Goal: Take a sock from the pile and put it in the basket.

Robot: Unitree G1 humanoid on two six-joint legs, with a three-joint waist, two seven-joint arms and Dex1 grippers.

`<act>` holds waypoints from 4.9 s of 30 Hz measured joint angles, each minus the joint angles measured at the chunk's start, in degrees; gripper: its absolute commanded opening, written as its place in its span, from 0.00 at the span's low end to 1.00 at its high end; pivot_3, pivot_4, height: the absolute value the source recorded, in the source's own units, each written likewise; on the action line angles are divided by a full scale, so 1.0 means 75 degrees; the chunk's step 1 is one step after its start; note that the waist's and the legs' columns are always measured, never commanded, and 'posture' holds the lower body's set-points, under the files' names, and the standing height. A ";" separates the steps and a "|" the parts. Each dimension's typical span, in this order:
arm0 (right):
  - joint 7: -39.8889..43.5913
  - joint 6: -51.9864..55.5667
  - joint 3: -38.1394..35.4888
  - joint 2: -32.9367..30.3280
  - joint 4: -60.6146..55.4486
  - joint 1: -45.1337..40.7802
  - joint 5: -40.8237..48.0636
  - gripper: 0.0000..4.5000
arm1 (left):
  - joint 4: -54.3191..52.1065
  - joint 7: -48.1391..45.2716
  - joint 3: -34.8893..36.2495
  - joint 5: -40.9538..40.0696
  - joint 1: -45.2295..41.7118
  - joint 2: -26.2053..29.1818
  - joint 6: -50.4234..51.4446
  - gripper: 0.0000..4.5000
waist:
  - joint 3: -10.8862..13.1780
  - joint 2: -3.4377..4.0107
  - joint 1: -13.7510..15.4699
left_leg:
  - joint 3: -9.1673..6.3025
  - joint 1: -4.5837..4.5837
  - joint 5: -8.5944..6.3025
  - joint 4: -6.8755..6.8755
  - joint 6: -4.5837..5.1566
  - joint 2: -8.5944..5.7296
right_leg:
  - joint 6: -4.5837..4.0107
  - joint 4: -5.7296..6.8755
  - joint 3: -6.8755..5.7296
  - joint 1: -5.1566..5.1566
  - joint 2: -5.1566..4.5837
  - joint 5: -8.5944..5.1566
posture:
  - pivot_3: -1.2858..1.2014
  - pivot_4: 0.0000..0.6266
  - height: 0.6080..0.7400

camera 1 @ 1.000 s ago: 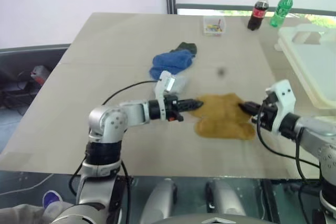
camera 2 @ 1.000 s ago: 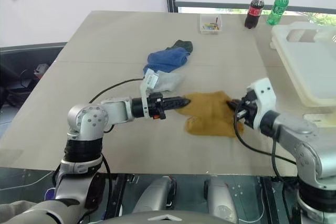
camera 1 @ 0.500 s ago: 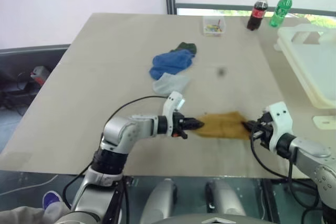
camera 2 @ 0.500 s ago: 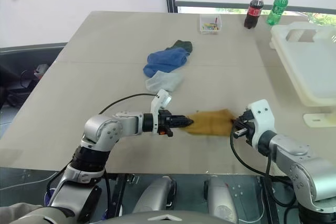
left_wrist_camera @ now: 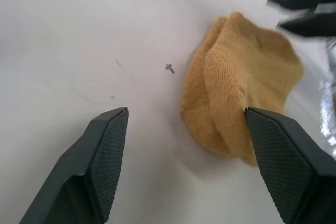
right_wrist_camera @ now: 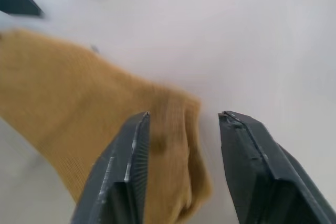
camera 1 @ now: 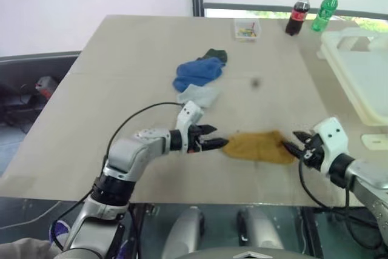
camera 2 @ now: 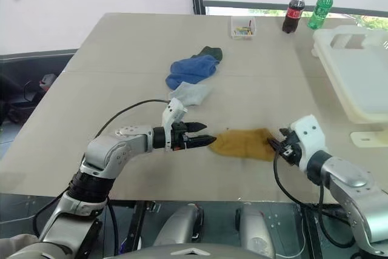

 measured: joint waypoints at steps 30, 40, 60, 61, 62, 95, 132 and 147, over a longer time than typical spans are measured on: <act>0.1361 -0.3009 0.2383 -0.0106 0.2444 -0.0373 -0.1729 0.00 | 0.1662 -0.0060 0.0810 -0.1367 -0.1164 -0.1371 0.3381 0.98 | -0.0020 -0.0023 -0.0042 | -0.0016 0.0124 -0.0001 0.0004 0.0001 0.0006 | 0.0034 -0.0017 -0.0018 0.0134 0.0003 -0.0023 | 0.52 0.24 1.00; 0.1205 -0.2410 0.2079 -0.0025 0.1957 -0.0151 -0.1511 0.00 | 0.1930 -0.0534 0.1129 -0.2197 -0.1595 -0.1882 0.4067 0.98 | -0.0015 -0.0024 -0.0036 | -0.0016 0.0102 -0.0001 0.0000 0.0001 0.0002 | 0.0029 -0.0024 -0.0015 0.0112 -0.0003 -0.0019 | 0.52 0.24 1.00; 0.0993 -0.1372 0.0291 -0.0500 -0.0386 0.1620 -0.1010 0.00 | 0.5384 -0.1717 0.0534 -0.1615 -0.3521 -0.3701 0.2969 0.98 | -0.0010 -0.0023 0.0060 | -0.0044 0.0010 -0.0001 0.0005 0.0001 -0.0013 | 0.0025 -0.0038 -0.0051 0.0051 -0.0003 -0.0016 | 0.52 0.24 1.00; 0.1008 -0.1329 0.0119 -0.0624 -0.0579 0.1960 -0.1043 0.00 | 0.5798 -0.1708 0.0527 -0.1447 -0.3672 -0.3888 0.2778 0.98 | -0.0009 -0.0027 0.0077 | -0.0040 0.0010 -0.0001 0.0006 0.0002 -0.0014 | 0.0037 -0.0042 -0.0050 0.0052 -0.0002 -0.0023 | 0.52 0.24 1.00; 0.1027 -0.1297 -0.0013 -0.0660 -0.0679 0.2208 -0.1066 0.00 | 0.6065 -0.1706 0.0500 -0.1346 -0.3761 -0.3998 0.2656 0.98 | -0.0008 -0.0028 0.0080 | -0.0039 0.0009 -0.0001 0.0006 0.0002 -0.0014 | 0.0038 -0.0043 -0.0050 0.0052 -0.0002 -0.0024 | 0.52 0.24 1.00; -0.1162 0.2462 0.0329 0.0545 0.0680 -0.0975 0.0866 0.99 | 0.0517 -0.2460 -0.0059 0.1012 -0.0955 -0.0467 -0.1077 1.00 | -0.0016 0.0001 0.0154 | -0.0011 -0.0021 -0.0002 -0.0011 0.0002 -0.0002 | 0.0006 -0.0021 -0.0014 -0.0006 -0.0021 -0.0007 | 0.52 0.24 1.00; -0.3393 0.0654 -0.3115 0.0828 0.5515 -0.6199 0.1021 0.01 | 0.0362 -0.1596 0.0207 0.0879 -0.0709 -0.1509 -0.3686 1.00 | -0.0007 0.0054 -0.0046 | 0.0043 -0.0023 -0.0009 -0.0022 0.0023 -0.0010 | 0.0003 -0.0025 0.0012 -0.0015 -0.0016 -0.0003 | 0.52 0.24 1.00; -0.3296 -0.2416 -0.2384 -0.0749 1.3924 -0.8844 -0.1006 0.52 | 0.0602 -0.0779 0.0491 0.0913 -0.0982 -0.2223 -0.4212 1.00 | 0.0003 0.0061 -0.0170 | 0.0149 -0.0002 -0.0019 -0.0023 0.0040 0.0009 | 0.0006 -0.0026 0.0078 -0.0013 0.0009 0.0000 | 0.52 0.24 1.00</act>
